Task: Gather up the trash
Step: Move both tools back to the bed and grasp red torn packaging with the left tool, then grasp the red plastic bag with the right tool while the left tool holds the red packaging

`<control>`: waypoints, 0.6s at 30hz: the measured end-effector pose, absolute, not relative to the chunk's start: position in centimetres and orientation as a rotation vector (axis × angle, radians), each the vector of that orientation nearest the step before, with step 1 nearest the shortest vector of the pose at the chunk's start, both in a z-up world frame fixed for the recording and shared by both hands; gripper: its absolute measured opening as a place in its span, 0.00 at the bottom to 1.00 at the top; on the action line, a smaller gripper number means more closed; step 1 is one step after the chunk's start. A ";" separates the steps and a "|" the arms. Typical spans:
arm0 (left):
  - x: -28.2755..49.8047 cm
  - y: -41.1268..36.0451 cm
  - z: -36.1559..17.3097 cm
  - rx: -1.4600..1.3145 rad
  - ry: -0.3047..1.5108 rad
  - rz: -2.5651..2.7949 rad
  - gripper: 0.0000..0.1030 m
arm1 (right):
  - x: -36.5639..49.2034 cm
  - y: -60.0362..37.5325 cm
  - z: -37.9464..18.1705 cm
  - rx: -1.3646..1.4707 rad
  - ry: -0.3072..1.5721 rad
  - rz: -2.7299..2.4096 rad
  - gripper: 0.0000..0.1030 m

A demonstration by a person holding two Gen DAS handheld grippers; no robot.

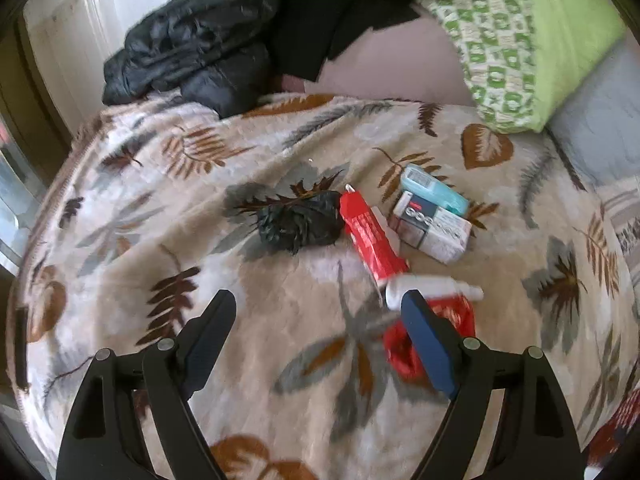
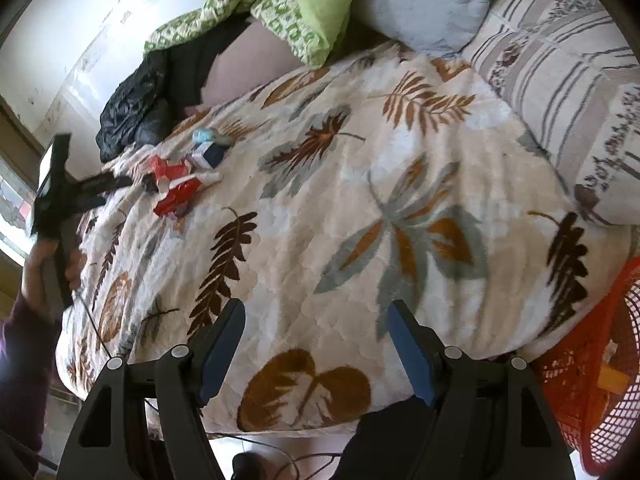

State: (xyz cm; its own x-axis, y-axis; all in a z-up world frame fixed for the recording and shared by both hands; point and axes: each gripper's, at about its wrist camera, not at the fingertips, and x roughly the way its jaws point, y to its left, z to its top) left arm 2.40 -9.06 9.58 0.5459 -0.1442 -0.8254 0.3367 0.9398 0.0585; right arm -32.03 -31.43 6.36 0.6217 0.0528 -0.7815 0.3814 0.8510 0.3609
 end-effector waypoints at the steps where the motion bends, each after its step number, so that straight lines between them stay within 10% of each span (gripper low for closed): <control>1: 3.2 -9.4 9.2 0.214 0.963 -0.290 0.81 | -31.9 -31.3 6.3 0.533 0.894 -0.197 0.74; 10: 8.0 -13.2 4.9 0.215 1.042 -0.281 0.79 | -29.2 -30.6 4.4 0.514 0.943 -0.156 0.74; 12: 8.1 -13.4 4.2 0.228 1.062 -0.271 0.14 | -28.2 -30.2 4.2 0.497 0.953 -0.143 0.74; 18: 4.6 -11.3 5.8 0.203 1.026 -0.286 0.14 | -24.7 -28.2 4.8 0.420 0.950 -0.065 0.74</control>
